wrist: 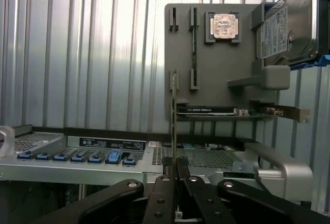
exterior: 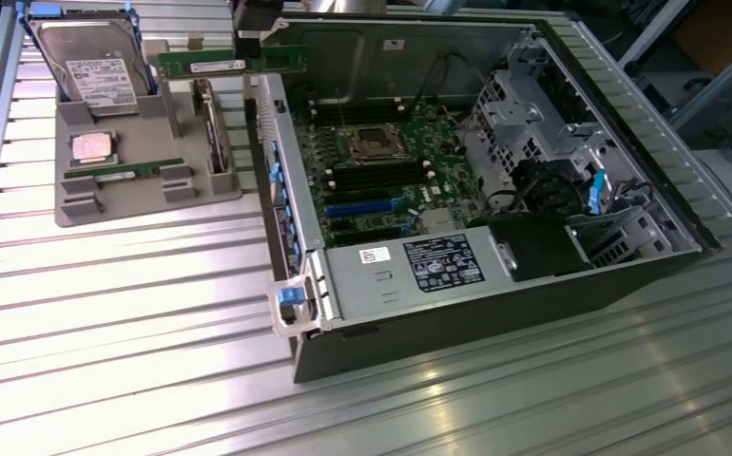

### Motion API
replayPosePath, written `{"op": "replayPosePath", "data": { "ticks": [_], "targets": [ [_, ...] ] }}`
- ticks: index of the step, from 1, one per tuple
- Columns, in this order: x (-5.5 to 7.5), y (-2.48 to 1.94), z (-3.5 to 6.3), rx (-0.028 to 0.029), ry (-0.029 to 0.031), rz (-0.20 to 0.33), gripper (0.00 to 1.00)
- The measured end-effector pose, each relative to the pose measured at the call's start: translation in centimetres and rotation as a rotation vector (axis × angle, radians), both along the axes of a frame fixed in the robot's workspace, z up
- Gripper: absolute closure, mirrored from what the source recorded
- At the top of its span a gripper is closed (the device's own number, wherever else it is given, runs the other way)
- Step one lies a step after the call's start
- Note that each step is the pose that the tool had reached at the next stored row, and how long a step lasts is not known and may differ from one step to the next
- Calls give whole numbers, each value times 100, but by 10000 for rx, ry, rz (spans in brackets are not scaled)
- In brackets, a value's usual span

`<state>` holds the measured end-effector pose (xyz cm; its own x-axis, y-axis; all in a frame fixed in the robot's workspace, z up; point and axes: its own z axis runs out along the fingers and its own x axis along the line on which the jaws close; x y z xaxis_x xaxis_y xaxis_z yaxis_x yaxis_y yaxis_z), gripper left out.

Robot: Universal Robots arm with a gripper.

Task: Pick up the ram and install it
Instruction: 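Pick up the ram and move it above insertion slot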

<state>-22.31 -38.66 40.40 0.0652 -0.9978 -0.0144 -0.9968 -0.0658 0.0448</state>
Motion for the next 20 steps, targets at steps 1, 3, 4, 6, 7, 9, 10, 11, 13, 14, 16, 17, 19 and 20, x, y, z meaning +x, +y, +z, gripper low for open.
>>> {"op": "replayPosePath", "data": {
  "ticks": [1, 3, 4, 6, 7, 9, 10, 11, 13, 14, 16, 17, 19, 20],
  "targets": [
    [15, 0, 0, 0, 0, 0, 88],
    [43, 0, 0, 1, 0, 0, 88],
    [69, 0, 0, 0, 0, 0, 88],
    [92, 0, 0, 0, 0, 0, 88],
    [99, 0, 0, 0, 0, 1, 88],
    [116, 0, 0, 0, 0, 0, 88],
    [141, 0, 0, 0, 0, 0, 88],
    [152, 0, 0, 0, -1, 0, 88],
    [182, 0, 0, 0, 0, 0, 88],
    [205, 0, 0, 0, 0, 0, 88],
    [234, 0, 0, 0, 0, 0, 88],
    [244, 0, 0, 0, 0, 0, 88],
    [273, 0, 0, 0, 0, 0, 88],
    [287, 0, 0, 0, 0, 0, 88]
  ]
}}
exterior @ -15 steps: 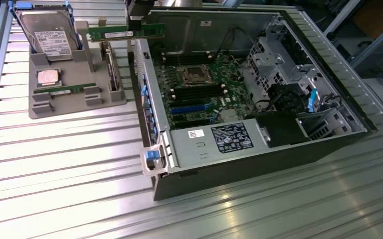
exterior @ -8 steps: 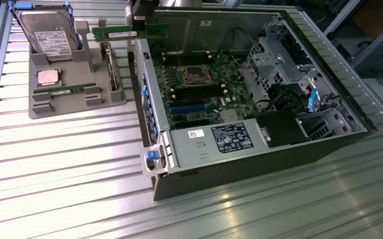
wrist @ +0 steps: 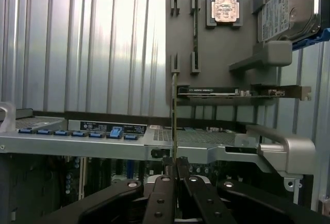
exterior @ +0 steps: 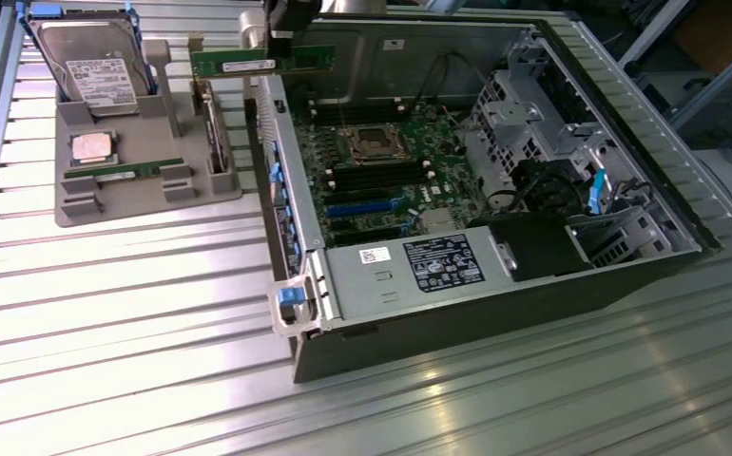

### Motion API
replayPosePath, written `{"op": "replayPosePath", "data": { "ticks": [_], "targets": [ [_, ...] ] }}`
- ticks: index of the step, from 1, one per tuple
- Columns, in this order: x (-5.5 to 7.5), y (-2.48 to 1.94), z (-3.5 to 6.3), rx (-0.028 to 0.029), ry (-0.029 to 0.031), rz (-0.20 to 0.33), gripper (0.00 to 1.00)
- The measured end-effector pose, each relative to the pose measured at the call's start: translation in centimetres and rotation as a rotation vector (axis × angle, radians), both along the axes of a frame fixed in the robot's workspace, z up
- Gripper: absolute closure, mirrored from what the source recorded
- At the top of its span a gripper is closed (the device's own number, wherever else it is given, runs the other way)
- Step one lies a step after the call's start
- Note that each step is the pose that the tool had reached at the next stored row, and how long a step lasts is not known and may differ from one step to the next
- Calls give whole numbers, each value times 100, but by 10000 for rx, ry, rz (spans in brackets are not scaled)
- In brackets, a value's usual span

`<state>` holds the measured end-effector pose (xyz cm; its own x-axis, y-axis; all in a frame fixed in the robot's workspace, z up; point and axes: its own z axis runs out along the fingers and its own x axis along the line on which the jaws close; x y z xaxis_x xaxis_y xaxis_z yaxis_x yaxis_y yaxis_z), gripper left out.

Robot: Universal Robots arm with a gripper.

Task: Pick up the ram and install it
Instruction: 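Pick up the ram and move it above insertion slot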

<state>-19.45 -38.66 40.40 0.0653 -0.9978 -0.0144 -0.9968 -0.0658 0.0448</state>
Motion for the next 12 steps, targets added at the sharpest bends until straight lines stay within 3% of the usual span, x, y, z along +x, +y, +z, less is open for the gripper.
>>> {"op": "replayPosePath", "data": {
  "ticks": [12],
  "targets": [
    [210, 0, 0, -1, 1, 0, 88]
  ]
}}
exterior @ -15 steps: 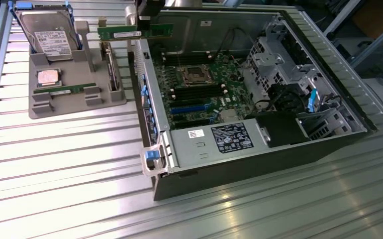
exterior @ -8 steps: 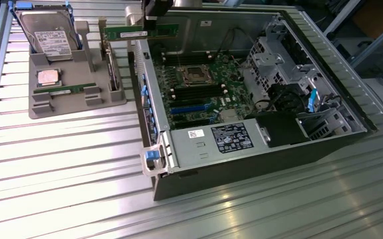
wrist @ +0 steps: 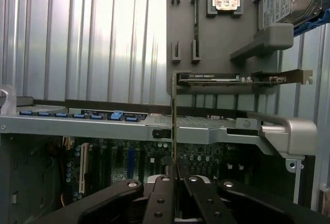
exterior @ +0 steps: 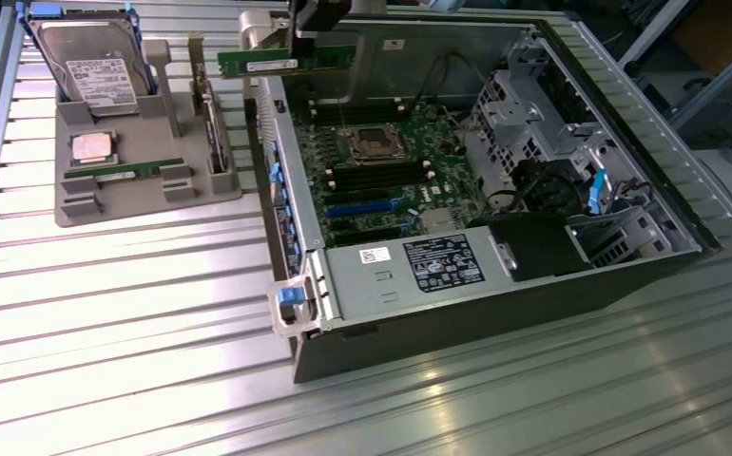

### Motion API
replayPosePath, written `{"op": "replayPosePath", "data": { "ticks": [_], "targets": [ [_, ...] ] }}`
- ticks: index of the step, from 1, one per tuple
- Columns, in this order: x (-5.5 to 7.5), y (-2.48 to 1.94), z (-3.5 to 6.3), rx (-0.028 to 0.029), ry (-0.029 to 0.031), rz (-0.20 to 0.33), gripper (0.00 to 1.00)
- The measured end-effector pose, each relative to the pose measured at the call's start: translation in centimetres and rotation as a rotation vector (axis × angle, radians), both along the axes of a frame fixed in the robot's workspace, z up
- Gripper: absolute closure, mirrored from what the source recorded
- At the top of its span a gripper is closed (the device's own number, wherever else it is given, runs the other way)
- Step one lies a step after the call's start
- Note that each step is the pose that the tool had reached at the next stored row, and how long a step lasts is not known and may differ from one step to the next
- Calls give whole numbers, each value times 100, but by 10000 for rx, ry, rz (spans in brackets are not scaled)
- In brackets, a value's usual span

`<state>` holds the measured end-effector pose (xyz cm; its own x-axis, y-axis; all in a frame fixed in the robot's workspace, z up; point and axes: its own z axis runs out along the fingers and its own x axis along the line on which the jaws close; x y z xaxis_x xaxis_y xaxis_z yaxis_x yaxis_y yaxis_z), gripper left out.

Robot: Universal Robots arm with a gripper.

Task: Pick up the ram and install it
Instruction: 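Pick up the ram and move it above insertion slot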

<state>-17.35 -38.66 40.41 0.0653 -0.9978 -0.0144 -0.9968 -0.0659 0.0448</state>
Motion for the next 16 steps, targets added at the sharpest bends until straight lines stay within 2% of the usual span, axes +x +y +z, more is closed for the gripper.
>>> {"op": "replayPosePath", "data": {
  "ticks": [16],
  "targets": [
    [255, 0, 0, 0, 0, 0, 88]
  ]
}}
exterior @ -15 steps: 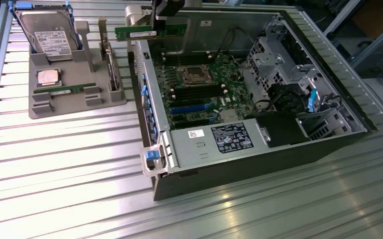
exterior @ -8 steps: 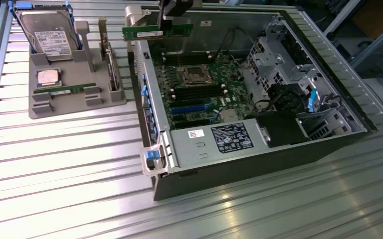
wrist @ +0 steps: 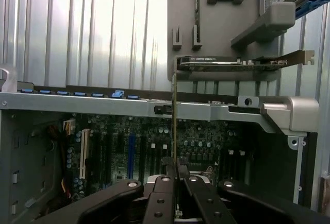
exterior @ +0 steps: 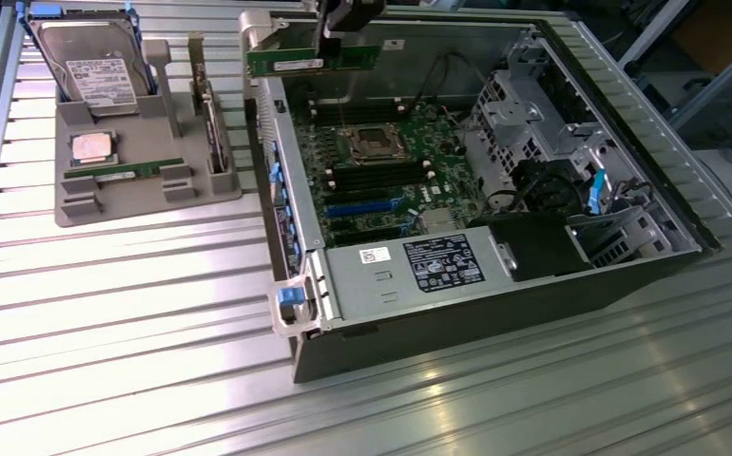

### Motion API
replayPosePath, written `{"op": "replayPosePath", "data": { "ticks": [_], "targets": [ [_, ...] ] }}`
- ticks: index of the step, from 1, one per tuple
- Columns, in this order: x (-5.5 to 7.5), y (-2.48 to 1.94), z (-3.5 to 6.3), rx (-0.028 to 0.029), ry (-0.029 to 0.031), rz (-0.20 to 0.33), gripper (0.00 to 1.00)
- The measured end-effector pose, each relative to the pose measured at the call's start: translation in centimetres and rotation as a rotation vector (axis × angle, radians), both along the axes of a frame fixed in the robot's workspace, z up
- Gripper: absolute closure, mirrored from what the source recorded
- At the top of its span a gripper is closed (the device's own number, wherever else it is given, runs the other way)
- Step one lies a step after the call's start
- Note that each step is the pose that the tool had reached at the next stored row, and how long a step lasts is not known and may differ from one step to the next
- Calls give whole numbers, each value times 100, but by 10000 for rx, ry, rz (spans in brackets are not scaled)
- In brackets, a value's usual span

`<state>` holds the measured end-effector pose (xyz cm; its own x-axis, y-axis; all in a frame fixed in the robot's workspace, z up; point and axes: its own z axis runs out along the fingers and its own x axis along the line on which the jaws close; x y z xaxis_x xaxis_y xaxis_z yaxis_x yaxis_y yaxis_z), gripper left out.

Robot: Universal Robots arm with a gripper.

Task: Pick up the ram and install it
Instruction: 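Pick up the ram and move it above insertion slot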

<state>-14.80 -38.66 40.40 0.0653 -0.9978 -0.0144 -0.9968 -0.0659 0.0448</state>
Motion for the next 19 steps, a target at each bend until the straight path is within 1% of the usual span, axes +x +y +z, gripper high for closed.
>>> {"op": "replayPosePath", "data": {
  "ticks": [9, 12, 19],
  "targets": [
    [120, 0, 0, 0, 0, 0, 88],
    [191, 0, 0, 0, 0, 0, 88],
    [277, 0, 0, 0, 0, -1, 88]
  ]
}}
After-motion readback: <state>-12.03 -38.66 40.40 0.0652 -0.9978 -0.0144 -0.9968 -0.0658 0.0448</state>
